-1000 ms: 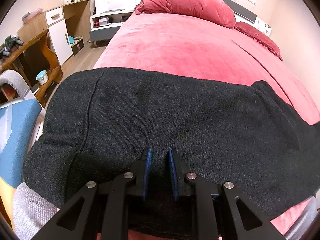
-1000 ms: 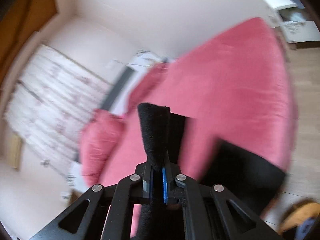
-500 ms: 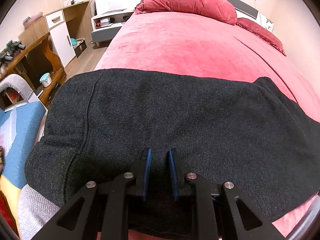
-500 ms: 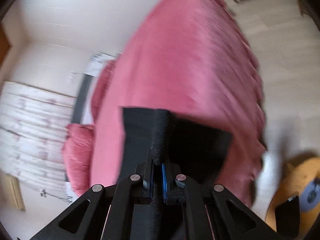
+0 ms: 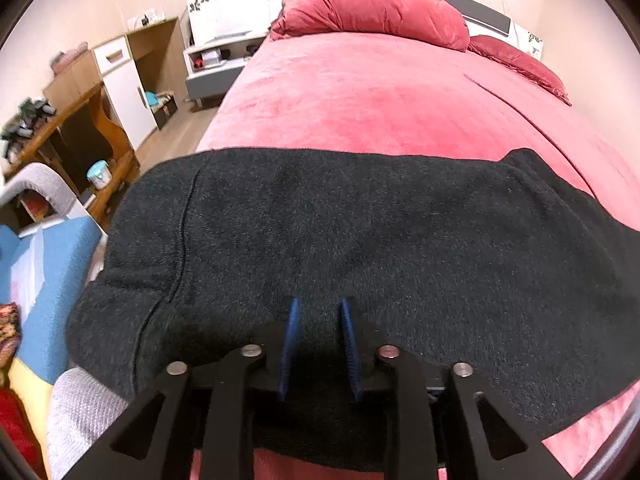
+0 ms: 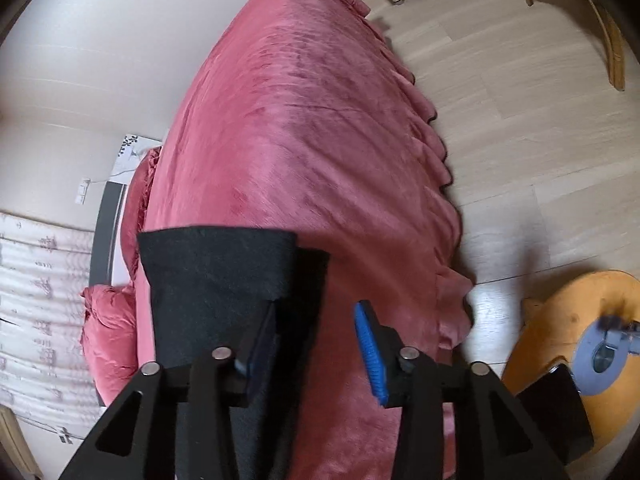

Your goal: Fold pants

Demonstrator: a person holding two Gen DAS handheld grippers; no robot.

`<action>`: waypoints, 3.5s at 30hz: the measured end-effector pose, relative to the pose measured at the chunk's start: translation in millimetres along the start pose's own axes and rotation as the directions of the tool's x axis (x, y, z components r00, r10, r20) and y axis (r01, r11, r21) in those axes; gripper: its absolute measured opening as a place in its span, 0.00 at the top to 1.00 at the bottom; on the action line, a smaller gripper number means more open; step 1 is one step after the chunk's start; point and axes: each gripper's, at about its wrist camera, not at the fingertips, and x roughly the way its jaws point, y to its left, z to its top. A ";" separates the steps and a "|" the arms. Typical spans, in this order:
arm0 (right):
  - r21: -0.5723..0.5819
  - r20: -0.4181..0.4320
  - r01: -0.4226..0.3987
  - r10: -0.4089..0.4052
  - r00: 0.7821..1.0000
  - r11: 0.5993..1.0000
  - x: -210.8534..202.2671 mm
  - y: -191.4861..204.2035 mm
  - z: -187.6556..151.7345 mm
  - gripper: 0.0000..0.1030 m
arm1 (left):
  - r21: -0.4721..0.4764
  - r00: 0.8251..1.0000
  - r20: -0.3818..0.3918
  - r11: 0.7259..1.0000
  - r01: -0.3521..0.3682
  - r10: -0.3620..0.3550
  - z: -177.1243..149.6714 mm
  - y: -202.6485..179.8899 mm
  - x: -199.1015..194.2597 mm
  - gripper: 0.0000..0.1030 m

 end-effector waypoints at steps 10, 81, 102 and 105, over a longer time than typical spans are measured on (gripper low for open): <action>0.118 -0.024 -0.145 0.149 0.989 0.982 14.0 -0.1 -18.0 0.39 | 0.102 0.999 0.019 0.994 0.039 -0.041 -15.2 -24.9 -17.6 0.34; -0.839 -0.184 -0.307 -0.298 0.937 -0.450 -34.1 215.2 -540.4 0.60 | -0.047 0.961 0.105 0.964 0.261 -0.255 -11.7 2.6 -53.2 0.08; -0.824 -0.233 -0.087 -0.196 0.953 0.559 -15.0 205.8 -327.6 0.61 | 0.192 0.863 -0.252 0.851 0.489 -0.439 9.3 -190.8 -30.6 0.30; -0.796 -0.256 -0.116 -0.158 0.954 0.594 -16.0 200.5 -325.6 0.61 | 0.138 0.836 -0.326 0.852 0.505 -0.442 -0.2 -197.7 -14.1 0.32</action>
